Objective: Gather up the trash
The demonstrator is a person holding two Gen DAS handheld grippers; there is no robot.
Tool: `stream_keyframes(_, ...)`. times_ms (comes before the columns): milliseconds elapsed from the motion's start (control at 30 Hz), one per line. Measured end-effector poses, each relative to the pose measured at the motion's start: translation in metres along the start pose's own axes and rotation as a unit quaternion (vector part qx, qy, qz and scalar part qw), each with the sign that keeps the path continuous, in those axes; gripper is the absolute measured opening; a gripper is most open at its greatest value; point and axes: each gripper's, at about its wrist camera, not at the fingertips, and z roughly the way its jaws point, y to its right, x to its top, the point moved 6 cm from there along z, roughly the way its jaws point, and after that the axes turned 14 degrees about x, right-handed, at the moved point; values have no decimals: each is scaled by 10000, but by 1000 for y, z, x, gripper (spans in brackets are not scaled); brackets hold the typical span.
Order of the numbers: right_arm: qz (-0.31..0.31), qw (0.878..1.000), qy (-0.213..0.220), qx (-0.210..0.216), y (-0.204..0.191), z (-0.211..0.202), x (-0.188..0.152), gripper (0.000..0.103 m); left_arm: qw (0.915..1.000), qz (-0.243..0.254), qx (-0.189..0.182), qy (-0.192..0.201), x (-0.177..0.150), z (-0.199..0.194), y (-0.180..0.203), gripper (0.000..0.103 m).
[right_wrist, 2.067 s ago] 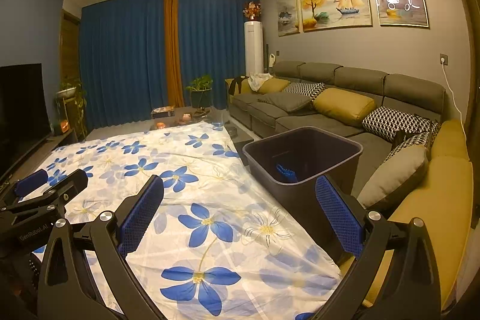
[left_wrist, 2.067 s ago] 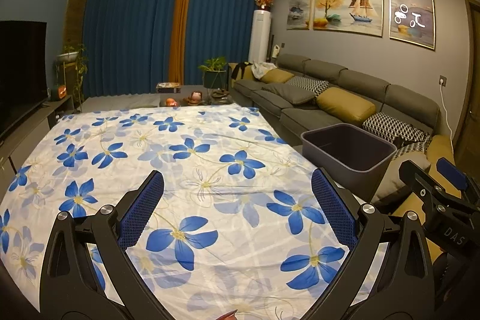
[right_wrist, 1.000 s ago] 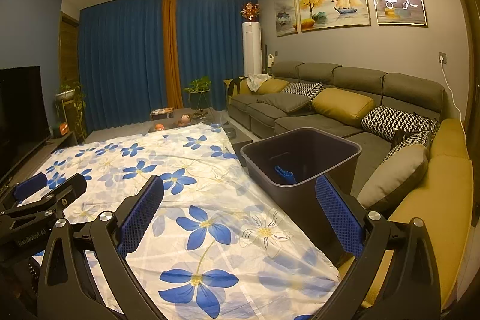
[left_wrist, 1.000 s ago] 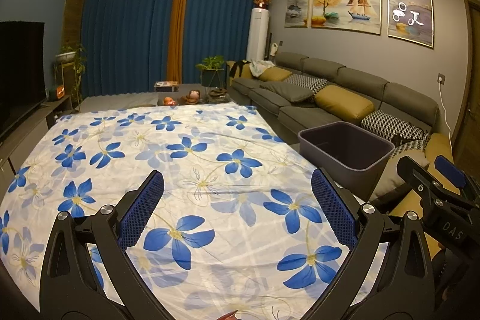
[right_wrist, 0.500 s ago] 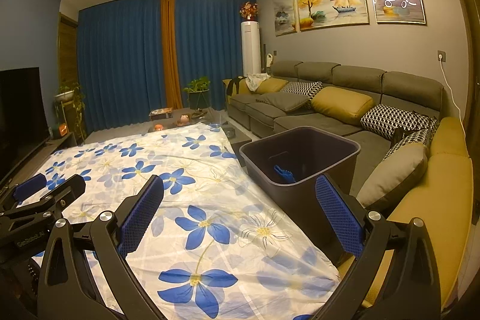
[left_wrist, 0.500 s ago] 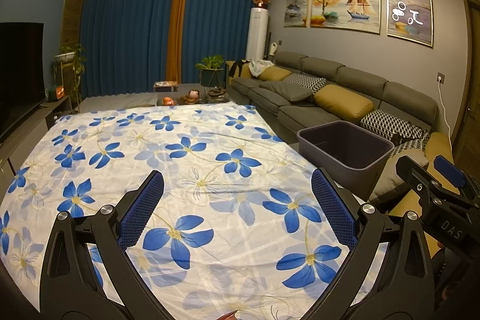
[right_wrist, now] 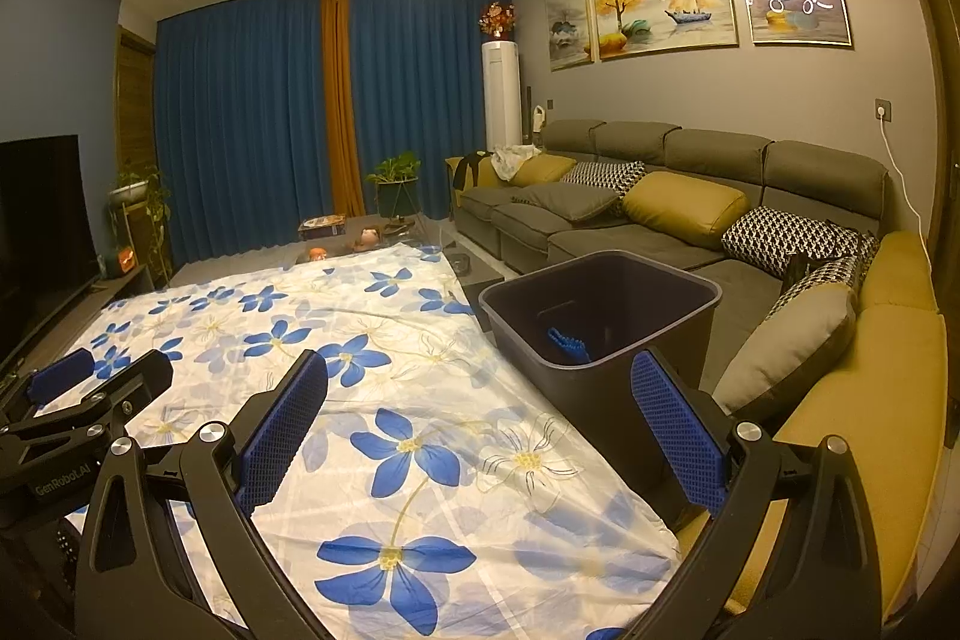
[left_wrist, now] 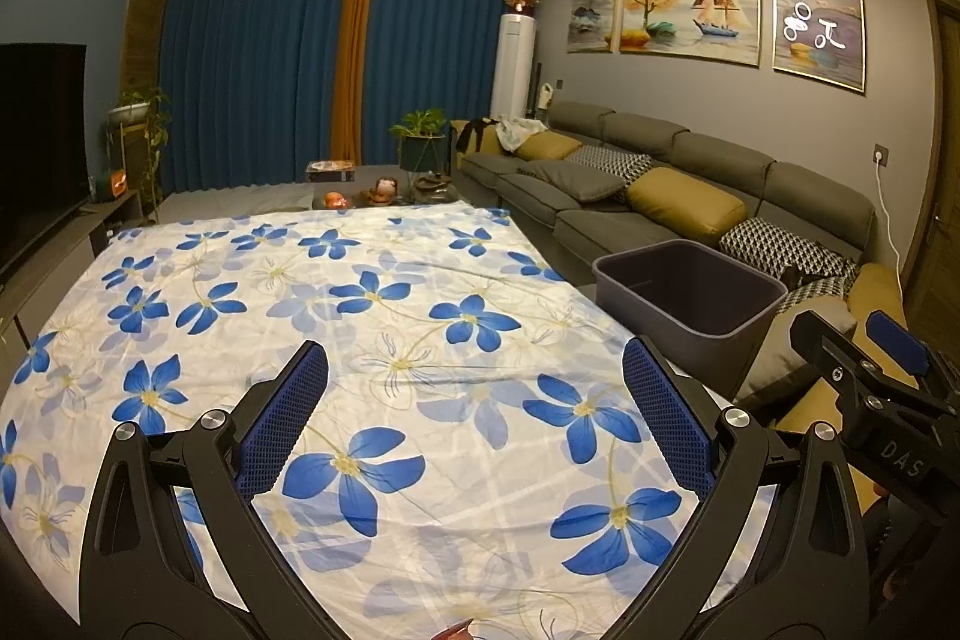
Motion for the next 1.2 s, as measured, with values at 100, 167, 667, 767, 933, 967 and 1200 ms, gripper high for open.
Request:
stream_keyframes(100, 6, 10000, -4, 5, 0, 0, 0, 97, 10000, -4, 3, -1, 0, 0, 0, 97)
stream_keyframes(167, 2, 10000, -4, 5, 1, 0, 0, 97, 10000, -12, -6, -5, 0, 0, 0, 97)
stream_keyframes(667, 21, 10000, -9, 15, -1, 1, 0, 97, 9998, 151, -81, 65, -1, 0, 2, 97)
stream_keyframes(767, 23, 10000, -9, 14, 0, 1, 0, 97, 9997, 114, -192, 16, -2, 0, 1, 97)
stream_keyframes(933, 41, 10000, -9, 18, 0, 1, 0, 97, 9993, 180, -319, -39, -4, 2, 4, 94)
stream_keyframes(967, 47, 10000, -9, 17, 0, 0, 0, 97, 9993, 203, -327, -42, -4, 1, 5, 94)
stream_keyframes(1200, 60, 10000, -12, 32, 0, 0, 0, 97, 9992, 222, -332, -35, -5, 1, 6, 94)
